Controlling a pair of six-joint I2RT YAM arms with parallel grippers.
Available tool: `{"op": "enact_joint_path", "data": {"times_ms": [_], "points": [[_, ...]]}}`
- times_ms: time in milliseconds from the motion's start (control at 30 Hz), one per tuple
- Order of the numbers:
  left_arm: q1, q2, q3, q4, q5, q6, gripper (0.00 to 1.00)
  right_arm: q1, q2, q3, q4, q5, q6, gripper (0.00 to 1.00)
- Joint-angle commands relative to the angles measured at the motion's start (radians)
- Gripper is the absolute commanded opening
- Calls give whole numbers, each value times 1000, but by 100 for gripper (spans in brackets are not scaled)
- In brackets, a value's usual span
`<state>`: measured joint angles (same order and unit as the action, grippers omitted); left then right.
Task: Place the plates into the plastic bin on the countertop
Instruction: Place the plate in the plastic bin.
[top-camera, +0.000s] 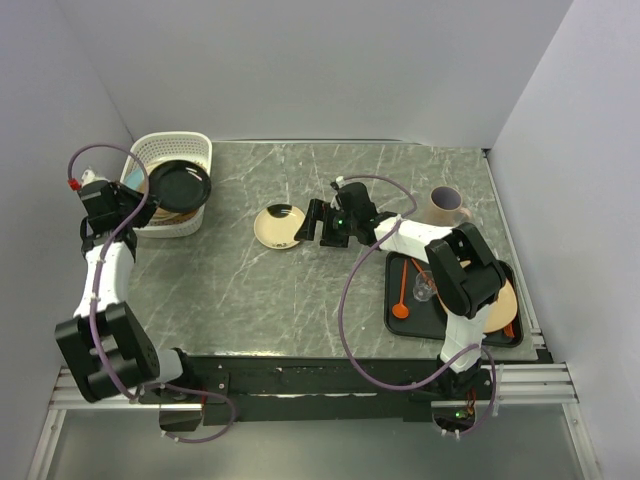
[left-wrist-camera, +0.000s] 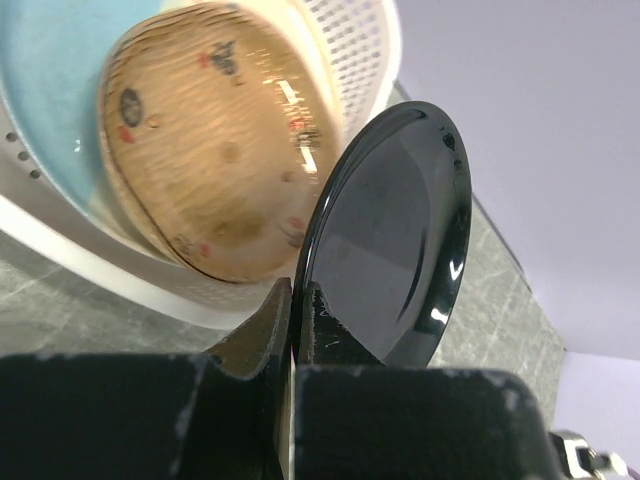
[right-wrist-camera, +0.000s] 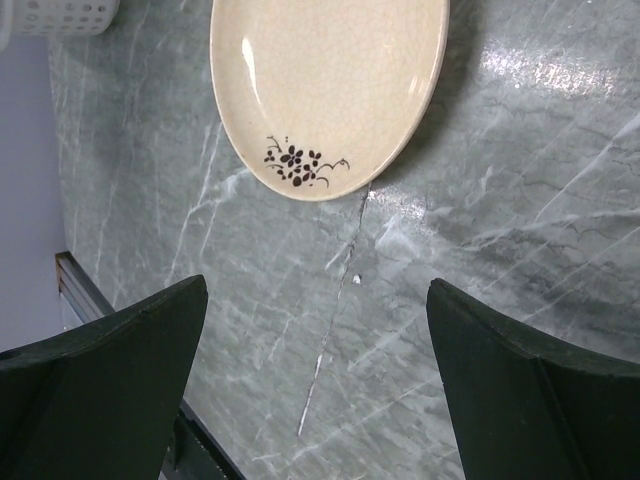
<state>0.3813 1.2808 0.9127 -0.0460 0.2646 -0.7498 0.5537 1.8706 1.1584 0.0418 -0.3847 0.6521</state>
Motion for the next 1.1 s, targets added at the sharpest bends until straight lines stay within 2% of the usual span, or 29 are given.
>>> {"op": "enact_joint_path", "data": {"times_ms": [0,500,1067], "points": [[10,72,75,84,5,-31,1,-3,-18,29,7,6,-23,97],[34,256,153,143,16,-52,1,-23,18,60,-8,0,-31,98],[77,236,91,178,4,-68,1,-24,45,64,-5,-19,-26,98]]}}
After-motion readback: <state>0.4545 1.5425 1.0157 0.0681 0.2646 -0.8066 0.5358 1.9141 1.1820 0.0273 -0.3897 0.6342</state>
